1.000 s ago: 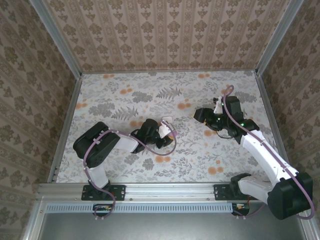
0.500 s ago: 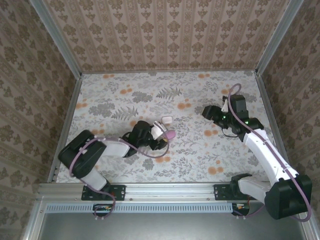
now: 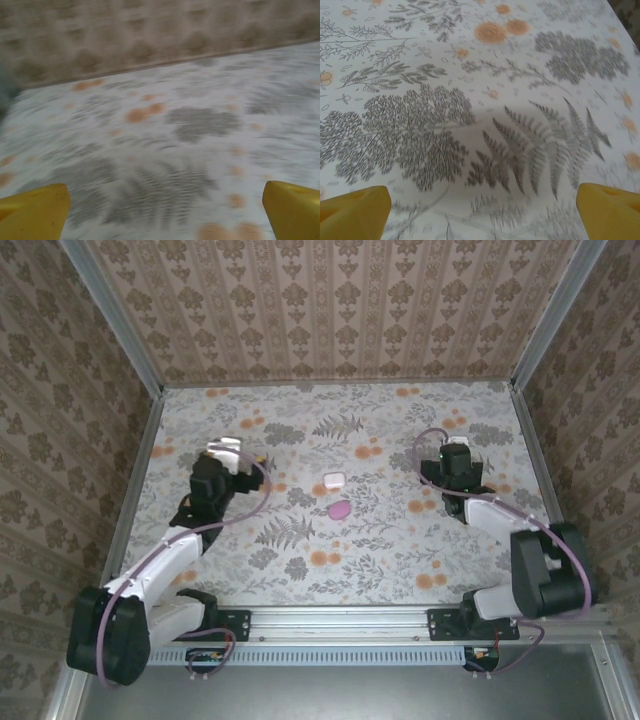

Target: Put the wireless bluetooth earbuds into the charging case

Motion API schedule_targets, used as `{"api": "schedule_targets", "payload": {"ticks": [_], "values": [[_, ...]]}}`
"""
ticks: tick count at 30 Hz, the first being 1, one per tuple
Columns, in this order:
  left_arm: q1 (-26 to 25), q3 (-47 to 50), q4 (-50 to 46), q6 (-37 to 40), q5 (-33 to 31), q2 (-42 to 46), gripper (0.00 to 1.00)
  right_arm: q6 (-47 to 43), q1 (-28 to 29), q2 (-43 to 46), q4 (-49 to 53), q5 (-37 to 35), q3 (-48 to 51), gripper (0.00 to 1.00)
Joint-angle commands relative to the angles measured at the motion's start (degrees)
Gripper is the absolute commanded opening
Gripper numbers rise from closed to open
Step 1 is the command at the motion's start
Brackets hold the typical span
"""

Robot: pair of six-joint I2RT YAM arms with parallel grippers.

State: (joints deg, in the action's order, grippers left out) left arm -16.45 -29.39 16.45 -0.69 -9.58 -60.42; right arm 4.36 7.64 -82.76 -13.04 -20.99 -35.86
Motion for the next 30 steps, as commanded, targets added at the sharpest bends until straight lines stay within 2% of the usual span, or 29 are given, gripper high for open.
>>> {"api": "schedule_targets", "payload": {"ticks": [1, 3, 5, 10, 12, 13, 15, 19, 22, 23, 24, 30], "values": [[5.3, 1.1, -4.2, -0.2, -8.1, 0.6, 1.00, -7.0, -0.4, -3.3, -11.2, 0.0, 0.3, 0.97], [8.0, 1.9, -3.0, 2.8, -7.8, -0.1, 1.00, -5.1, -1.4, -3.1, -14.3, 4.2, 1.5, 0.97], [10.0, 3.7, 1.2, 4.6, -6.4, -1.6, 1.00, -7.0, -1.9, -2.5, -19.6, 13.3, 4.5, 0.98], [14.2, 7.4, 13.9, 4.1, 3.8, -8.0, 1.00, -6.4, -3.8, -0.8, -27.4, 17.9, 9.8, 1.00], [14.6, 8.6, 21.1, 5.6, 8.2, -12.3, 1.00, -4.5, -6.9, -3.3, -35.6, 22.9, 13.4, 1.00], [14.6, 9.2, 24.7, 5.3, 9.4, -13.9, 1.00, -4.1, -7.3, -6.4, -43.4, 23.8, 14.8, 1.00], [14.7, 10.4, 31.9, 5.5, 11.6, -17.6, 1.00, -3.6, -7.0, -3.8, -35.6, 21.1, 13.2, 1.00], [15.0, 8.6, 31.9, 6.6, 15.5, -22.4, 1.00, -2.0, -6.8, -5.1, -36.6, 16.5, 12.7, 1.00], [14.8, 8.4, 35.5, 6.5, 13.9, -26.9, 1.00, -2.3, -6.7, -4.9, -36.3, 16.5, 12.6, 1.00], [14.9, 8.1, 36.6, 5.9, 10.8, -28.0, 1.00, -2.6, -6.4, -4.8, -35.9, 16.6, 12.6, 1.00], [14.9, 6.5, 31.9, 3.8, 7.0, -27.3, 1.00, -2.6, -6.4, -4.9, -36.2, 16.7, 12.6, 1.00], [15.1, 6.3, 32.1, 3.0, 5.7, -27.4, 1.00, -2.6, -6.4, -4.9, -35.9, 16.7, 12.5, 1.00]]}}
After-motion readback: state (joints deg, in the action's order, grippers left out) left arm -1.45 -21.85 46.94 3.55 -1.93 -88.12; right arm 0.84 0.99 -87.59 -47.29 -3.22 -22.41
